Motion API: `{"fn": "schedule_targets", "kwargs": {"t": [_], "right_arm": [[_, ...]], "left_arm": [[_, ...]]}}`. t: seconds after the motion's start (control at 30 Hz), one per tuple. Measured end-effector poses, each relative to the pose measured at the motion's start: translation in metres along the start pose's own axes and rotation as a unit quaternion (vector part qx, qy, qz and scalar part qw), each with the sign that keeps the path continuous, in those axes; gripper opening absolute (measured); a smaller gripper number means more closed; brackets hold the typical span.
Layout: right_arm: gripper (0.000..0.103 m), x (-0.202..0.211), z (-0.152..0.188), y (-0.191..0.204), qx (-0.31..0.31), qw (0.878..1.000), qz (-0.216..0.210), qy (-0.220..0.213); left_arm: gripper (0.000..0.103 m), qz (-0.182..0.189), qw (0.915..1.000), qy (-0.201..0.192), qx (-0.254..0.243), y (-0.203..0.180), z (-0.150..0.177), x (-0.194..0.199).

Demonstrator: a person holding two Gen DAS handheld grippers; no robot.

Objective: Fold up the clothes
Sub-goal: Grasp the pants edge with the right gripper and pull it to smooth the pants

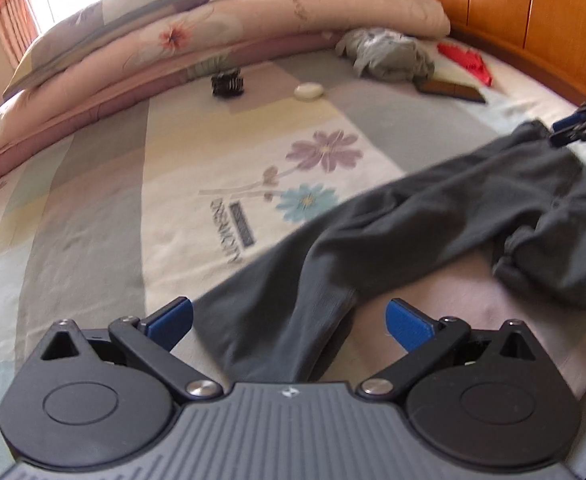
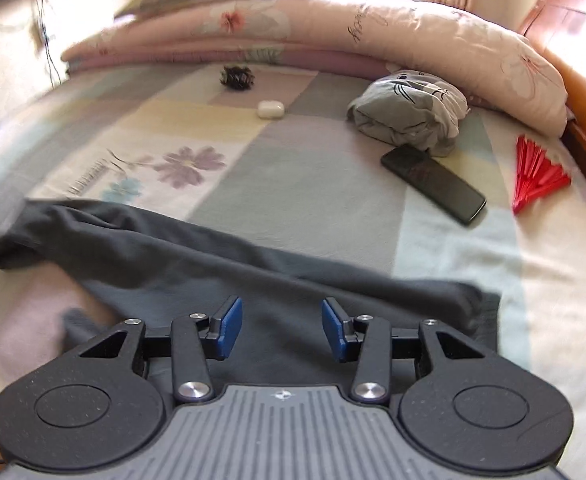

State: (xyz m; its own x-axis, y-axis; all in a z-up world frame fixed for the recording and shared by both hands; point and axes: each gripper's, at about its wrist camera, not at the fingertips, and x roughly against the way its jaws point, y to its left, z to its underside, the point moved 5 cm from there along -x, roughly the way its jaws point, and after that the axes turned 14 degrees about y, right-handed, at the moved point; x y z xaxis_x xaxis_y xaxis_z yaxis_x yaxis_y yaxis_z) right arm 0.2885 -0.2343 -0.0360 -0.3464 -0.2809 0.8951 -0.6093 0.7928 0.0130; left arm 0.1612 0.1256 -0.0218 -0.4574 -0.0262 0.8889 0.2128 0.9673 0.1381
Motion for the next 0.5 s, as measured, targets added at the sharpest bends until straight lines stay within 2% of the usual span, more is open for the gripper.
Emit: {"fn": "schedule_targets", "kwargs": {"t": [0.03,0.1,0.2,0.27,0.33,0.37,0.5], "right_arm": [[0.042,-0.008,-0.006,-0.006,0.006,1.0,0.006,0.005],[0.031,-0.023,-0.02,-0.016,0.018,1.0,0.017,0.013],[0.029,-0.045,-0.041,-0.025,0.043,0.999,0.028,0.018],[0.029,-0.059,-0.051,-0.029,0.056,0.998,0.021,0.017],[0.029,-0.073,-0.059,-0.031,0.065,0.998,0.003,0.024],[0.029,-0.079,-0.059,-0.031,0.075,0.997,-0.002,0.029],[0.032,-0.101,-0.054,-0.028,0.122,0.991,-0.017,0.051]], "left_arm": [[0.102,-0.002,1.0,-0.004,0.0,-0.006,-0.008,-0.006],[0.102,-0.005,0.9999,-0.012,0.001,-0.019,-0.023,-0.017],[0.102,-0.008,0.9997,-0.024,0.0,-0.041,-0.044,-0.037],[0.102,-0.001,0.9996,-0.028,0.0,-0.059,-0.055,-0.053],[0.102,0.021,0.9994,-0.028,0.003,-0.074,-0.064,-0.069],[0.102,0.032,0.9991,-0.028,0.005,-0.081,-0.068,-0.077],[0.102,0.031,0.9995,-0.006,0.009,-0.09,-0.064,-0.1]]}}
